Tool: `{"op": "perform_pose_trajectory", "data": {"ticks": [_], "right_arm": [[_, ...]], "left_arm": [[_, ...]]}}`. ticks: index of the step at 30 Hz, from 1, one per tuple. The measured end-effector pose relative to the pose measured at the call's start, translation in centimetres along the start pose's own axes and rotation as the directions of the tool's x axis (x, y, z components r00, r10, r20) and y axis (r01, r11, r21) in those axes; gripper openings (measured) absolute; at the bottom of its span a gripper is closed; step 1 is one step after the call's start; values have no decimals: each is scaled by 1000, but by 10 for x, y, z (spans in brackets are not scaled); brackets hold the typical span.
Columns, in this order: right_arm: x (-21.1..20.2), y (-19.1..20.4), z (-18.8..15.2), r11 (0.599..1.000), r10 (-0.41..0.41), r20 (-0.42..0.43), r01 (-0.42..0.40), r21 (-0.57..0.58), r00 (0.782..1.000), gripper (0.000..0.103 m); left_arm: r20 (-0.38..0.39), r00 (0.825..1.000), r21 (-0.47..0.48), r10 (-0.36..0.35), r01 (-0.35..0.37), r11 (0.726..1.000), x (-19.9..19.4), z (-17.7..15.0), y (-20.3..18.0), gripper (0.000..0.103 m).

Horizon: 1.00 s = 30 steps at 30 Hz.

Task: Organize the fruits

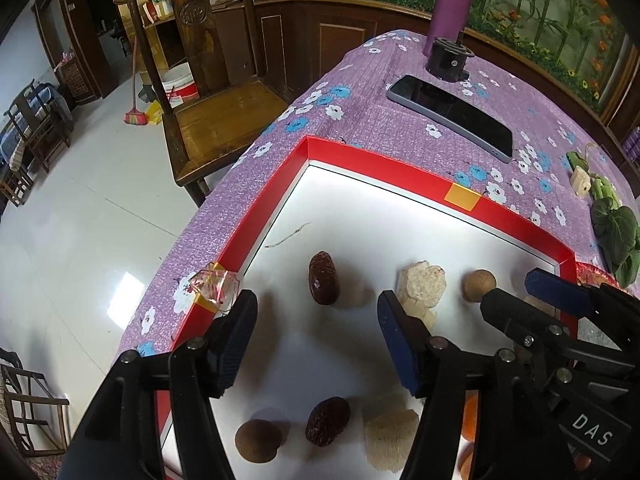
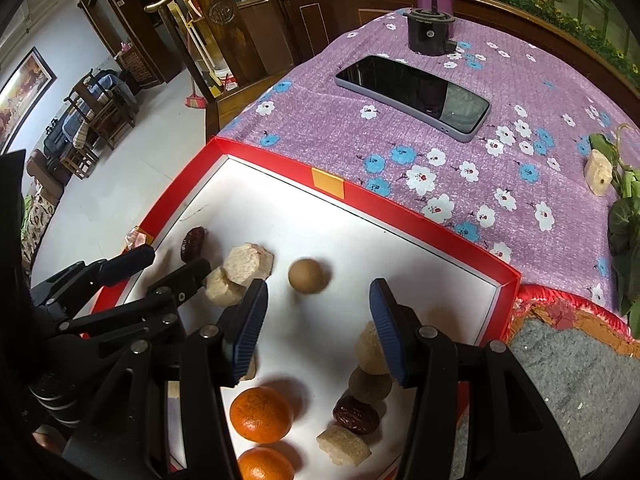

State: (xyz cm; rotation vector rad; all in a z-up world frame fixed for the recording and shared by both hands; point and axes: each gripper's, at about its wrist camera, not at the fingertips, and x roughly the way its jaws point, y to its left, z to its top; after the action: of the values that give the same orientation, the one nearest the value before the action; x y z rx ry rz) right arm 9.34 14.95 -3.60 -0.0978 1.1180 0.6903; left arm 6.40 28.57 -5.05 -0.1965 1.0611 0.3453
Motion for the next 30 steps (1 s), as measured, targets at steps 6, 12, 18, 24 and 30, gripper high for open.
{"op": "perform_pose_trajectory", "data": {"ticks": [6,12,18,24,30], "right_arm": [[-19,-4,-4,1000,13,33,-13,15,999,55],[-44,-15,-12,999,21,76,-24,43,997,55],[-65,-33,-24,996,19,104,-28,83,994,56],[-84,-54,-44,991,16,126,-33,132,992,57],[-104,-79,-69,981,-3,142,-25,194,990,58]], "left_arm": [[16,1000,42,7,-8,999,-15,-3,-11,70],[26,1000,58,10,-11,998,-25,-7,-18,73],[22,1000,58,19,-20,998,-33,-11,-24,73],[47,999,80,9,-12,997,-49,-18,-39,73],[61,998,101,-23,17,995,-64,-25,-61,73]]}}
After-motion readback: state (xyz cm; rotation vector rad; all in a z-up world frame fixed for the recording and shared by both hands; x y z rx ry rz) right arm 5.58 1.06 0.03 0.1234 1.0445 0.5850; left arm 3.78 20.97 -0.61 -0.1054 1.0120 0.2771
